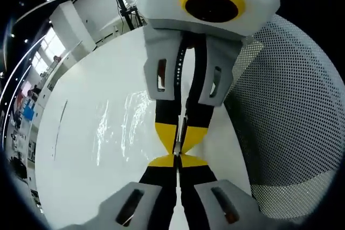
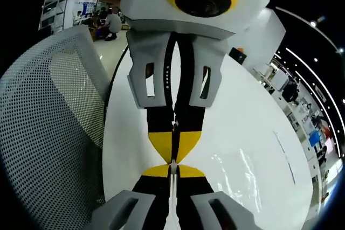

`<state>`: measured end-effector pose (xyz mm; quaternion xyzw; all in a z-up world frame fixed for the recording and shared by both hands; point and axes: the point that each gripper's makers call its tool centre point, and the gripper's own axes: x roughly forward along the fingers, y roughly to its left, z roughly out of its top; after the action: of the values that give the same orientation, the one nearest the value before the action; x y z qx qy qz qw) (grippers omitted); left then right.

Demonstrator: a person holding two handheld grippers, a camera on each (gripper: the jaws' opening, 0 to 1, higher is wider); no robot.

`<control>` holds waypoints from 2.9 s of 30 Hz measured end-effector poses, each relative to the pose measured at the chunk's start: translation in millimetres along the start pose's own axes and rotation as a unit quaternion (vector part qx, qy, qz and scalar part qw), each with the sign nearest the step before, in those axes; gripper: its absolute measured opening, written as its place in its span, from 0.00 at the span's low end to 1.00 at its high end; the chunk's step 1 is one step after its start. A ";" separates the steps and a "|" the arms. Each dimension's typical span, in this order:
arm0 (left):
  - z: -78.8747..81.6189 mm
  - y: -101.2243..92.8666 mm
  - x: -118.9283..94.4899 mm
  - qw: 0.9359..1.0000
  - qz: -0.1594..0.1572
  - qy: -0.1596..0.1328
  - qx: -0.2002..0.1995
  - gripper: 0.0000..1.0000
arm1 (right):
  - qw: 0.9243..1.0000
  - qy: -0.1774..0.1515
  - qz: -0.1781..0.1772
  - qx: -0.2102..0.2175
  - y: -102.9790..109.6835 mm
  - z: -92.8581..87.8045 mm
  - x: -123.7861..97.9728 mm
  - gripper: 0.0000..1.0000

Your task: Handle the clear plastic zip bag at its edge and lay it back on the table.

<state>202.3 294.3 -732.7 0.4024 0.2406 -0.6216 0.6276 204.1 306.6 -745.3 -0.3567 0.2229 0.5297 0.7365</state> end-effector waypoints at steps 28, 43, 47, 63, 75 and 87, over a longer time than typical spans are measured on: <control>-5.7 3.2 -6.8 1.000 0.011 -0.002 -0.008 0.00 | 1.000 -0.011 -0.003 0.002 -2.5 5.2 3.3 0.00; -9.0 4.5 -15.0 1.000 0.019 0.002 -0.008 0.00 | 1.000 -0.021 -0.003 0.008 -3.4 11.1 4.1 0.00; -10.1 5.2 -18.0 1.000 0.022 0.005 -0.007 0.00 | 1.000 -0.023 -0.004 0.009 -4.0 12.5 2.8 0.00; -13.7 7.5 -22.8 0.999 0.032 0.005 -0.014 0.00 | 1.000 -0.021 -0.010 0.009 -7.5 11.1 0.6 0.00; -16.3 6.8 -25.5 0.999 0.037 0.003 -0.016 0.00 | 1.000 -0.021 -0.009 0.006 -7.3 11.2 1.0 0.00; -20.8 7.6 -27.1 0.999 0.042 0.001 -0.016 0.00 | 1.000 -0.021 -0.011 0.006 -6.5 11.0 0.1 0.00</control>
<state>210.8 326.2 -721.1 0.4025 0.2342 -0.5900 0.6596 209.7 313.8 -736.4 -0.3433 0.2069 0.5276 0.7490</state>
